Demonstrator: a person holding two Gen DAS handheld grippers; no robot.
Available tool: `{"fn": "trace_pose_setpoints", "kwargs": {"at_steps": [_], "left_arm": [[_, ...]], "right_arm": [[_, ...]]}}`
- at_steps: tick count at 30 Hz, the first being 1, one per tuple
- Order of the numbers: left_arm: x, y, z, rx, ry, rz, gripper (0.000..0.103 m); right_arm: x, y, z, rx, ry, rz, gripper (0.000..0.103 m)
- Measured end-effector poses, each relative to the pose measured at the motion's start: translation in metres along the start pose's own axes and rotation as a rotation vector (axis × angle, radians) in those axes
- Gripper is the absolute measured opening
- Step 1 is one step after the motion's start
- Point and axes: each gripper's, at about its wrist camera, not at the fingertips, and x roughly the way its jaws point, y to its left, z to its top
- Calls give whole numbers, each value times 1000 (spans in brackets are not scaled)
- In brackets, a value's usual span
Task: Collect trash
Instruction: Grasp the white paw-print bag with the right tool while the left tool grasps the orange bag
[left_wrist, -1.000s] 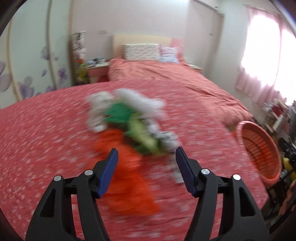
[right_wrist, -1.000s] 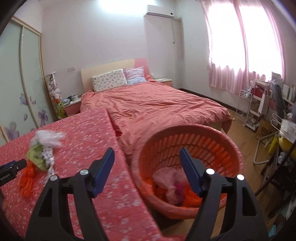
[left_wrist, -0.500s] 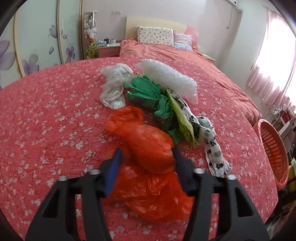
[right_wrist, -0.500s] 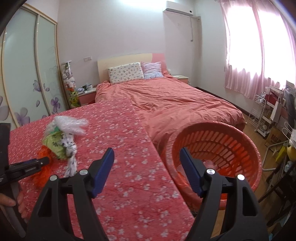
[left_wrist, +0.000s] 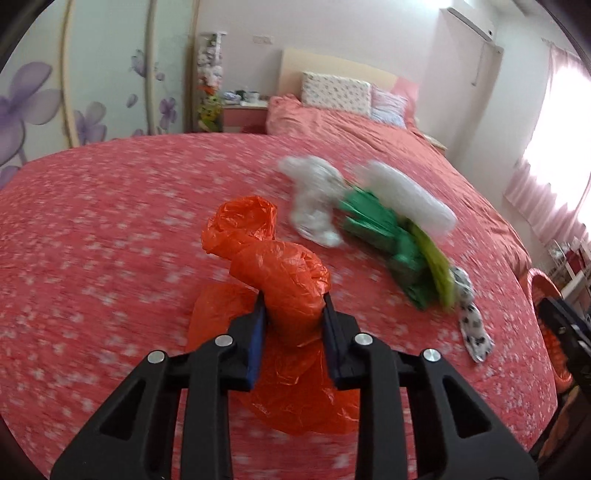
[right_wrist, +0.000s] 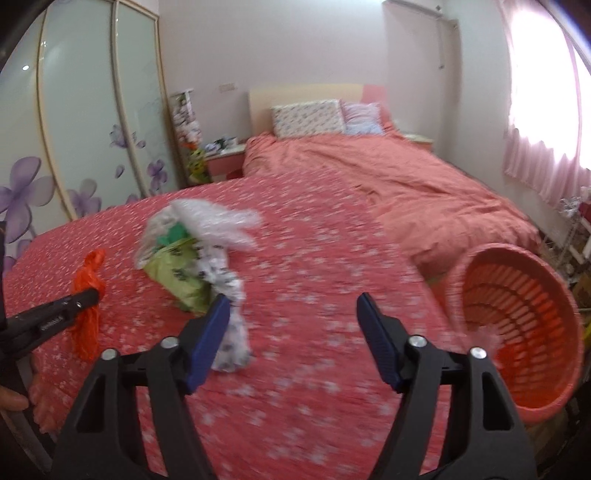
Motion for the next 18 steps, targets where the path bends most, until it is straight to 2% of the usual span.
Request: {"fn": "trace_pose_setpoints", "kwargs": {"at_steps": [3,6,14,15,18], "left_arm": [[-4,12,3,-15,-13,15,28],[-8,19,3,-20,-25,23,28],[-8,30,4,-32,-19,15,28],[-8,29,3,-31,-16,14,28],[-8,28,1,-27,-11,10,28]], "right_arm": [[23,18,3,-5,57,33,48],[39,35,5,-39,81,36,40],[67,53,6,-67,153,35,35],[69,53,5,-67,164,36,29],[76,49,2,-62,204,34,18]]}}
